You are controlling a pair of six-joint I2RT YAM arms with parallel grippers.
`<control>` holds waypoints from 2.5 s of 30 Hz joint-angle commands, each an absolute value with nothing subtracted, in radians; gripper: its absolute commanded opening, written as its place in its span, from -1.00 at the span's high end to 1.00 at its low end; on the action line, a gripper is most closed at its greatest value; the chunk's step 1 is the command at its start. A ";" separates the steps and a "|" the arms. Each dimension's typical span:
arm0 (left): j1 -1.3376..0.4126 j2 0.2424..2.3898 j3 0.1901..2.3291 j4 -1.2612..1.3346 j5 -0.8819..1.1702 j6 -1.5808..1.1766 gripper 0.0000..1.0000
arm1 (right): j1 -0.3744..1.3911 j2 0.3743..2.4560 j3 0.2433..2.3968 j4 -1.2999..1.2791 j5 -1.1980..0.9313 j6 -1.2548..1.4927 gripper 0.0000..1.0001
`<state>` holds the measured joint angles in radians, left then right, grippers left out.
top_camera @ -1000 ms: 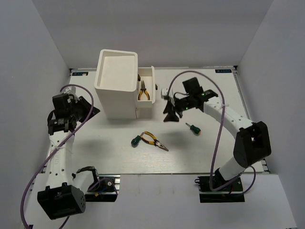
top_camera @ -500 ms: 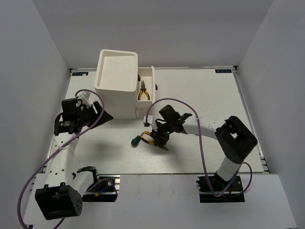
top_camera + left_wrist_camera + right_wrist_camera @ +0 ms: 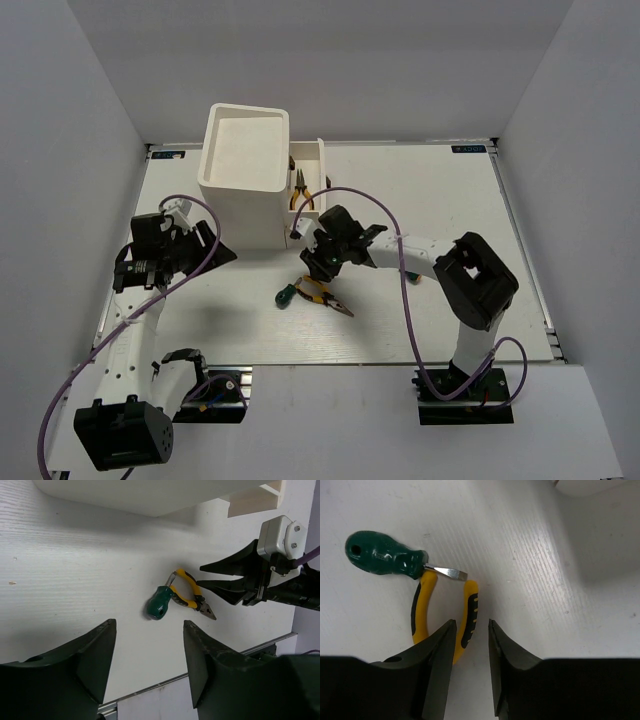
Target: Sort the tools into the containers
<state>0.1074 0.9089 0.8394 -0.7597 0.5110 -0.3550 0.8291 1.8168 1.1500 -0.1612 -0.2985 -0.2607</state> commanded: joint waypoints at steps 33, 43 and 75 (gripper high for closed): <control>-0.032 1.031 0.881 -0.822 0.383 -0.199 0.05 | 0.801 1.504 1.069 -0.333 -0.431 -0.278 1.00; -0.136 1.083 0.980 -0.792 0.383 -0.179 0.29 | 0.695 1.422 1.294 -0.215 -0.100 -0.238 1.00; -0.341 1.287 1.551 -0.799 0.209 -0.141 0.01 | 0.514 2.218 2.092 -0.066 -0.330 0.799 0.82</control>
<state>-0.3305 1.2823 1.5196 -0.7830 0.2333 -0.1463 0.5076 2.2341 2.1010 -0.1856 -0.2733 0.7315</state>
